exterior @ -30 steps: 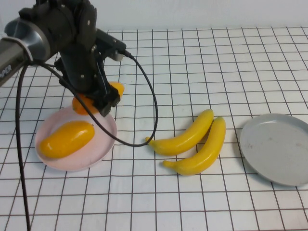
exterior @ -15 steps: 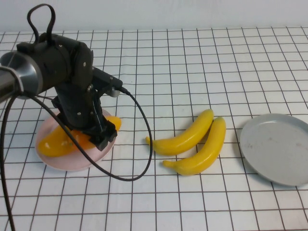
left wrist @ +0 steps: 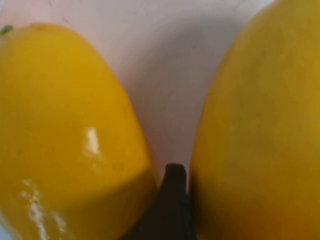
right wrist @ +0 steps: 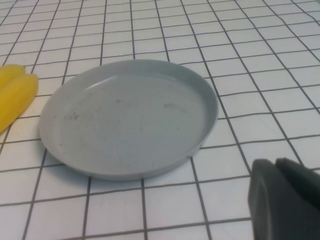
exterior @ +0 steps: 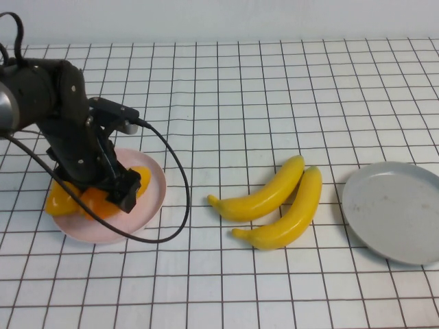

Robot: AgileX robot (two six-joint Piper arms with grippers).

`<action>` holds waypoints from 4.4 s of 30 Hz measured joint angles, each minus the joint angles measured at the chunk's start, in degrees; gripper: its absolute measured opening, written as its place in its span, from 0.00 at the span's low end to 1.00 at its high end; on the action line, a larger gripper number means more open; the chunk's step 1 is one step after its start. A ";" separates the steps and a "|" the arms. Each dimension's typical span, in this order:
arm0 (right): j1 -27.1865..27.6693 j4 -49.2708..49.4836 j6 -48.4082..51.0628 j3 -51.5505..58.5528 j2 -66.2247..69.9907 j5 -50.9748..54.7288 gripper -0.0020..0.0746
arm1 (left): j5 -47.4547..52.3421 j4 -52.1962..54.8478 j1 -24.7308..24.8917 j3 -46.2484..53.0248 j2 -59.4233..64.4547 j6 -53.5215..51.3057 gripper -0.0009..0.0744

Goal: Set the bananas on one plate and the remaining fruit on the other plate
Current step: Put one type of fruit in the left plate, then put another type of fruit in the right plate

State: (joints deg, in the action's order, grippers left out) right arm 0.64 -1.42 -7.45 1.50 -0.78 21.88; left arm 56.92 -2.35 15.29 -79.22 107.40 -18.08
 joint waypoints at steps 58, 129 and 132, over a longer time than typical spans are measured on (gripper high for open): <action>0.00 0.00 0.00 0.00 0.00 0.00 0.01 | -53.40 -9.30 -12.13 78.41 -104.69 7.32 0.01; 0.00 58.82 9.70 0.24 0.00 -13.29 0.01 | -35.28 -6.51 -20.08 80.63 -108.01 9.03 0.01; 0.00 58.82 13.56 0.24 0.00 -13.96 0.01 | -35.28 -6.51 -20.08 80.63 -108.01 9.03 0.01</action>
State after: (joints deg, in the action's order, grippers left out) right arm 0.64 57.40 6.11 1.74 -0.78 7.93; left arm 21.64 -8.86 -4.78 1.41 -0.61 -9.04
